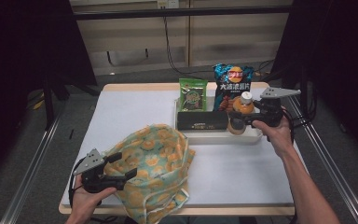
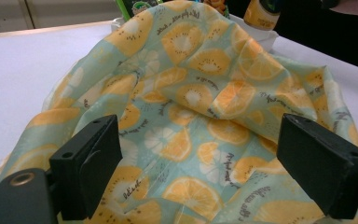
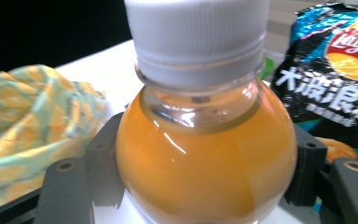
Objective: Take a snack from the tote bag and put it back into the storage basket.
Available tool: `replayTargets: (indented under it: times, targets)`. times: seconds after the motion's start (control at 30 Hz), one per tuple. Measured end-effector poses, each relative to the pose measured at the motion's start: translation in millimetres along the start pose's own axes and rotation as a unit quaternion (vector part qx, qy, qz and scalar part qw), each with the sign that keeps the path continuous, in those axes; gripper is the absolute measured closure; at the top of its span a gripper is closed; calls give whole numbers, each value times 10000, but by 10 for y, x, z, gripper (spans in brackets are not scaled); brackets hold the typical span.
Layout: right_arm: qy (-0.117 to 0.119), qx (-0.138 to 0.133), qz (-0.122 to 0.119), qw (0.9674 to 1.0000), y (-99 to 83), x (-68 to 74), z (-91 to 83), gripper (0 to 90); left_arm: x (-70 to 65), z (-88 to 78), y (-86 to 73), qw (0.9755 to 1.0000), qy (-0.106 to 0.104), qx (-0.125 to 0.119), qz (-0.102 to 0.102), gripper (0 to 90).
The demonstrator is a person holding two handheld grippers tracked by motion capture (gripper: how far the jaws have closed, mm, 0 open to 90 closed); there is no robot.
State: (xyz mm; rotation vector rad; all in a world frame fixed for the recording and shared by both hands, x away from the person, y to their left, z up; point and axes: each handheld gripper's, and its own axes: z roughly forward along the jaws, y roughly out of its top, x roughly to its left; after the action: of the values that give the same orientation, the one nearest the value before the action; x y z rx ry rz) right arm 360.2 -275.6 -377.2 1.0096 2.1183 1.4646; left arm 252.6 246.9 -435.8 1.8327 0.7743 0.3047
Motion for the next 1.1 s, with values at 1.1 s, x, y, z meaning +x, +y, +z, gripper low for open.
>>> replayTargets:
  times: [1.1]
  targets:
    - [-462,442,331,9974,-349,-455,325,298,56,13,-31,9999,153,10,-36,71]
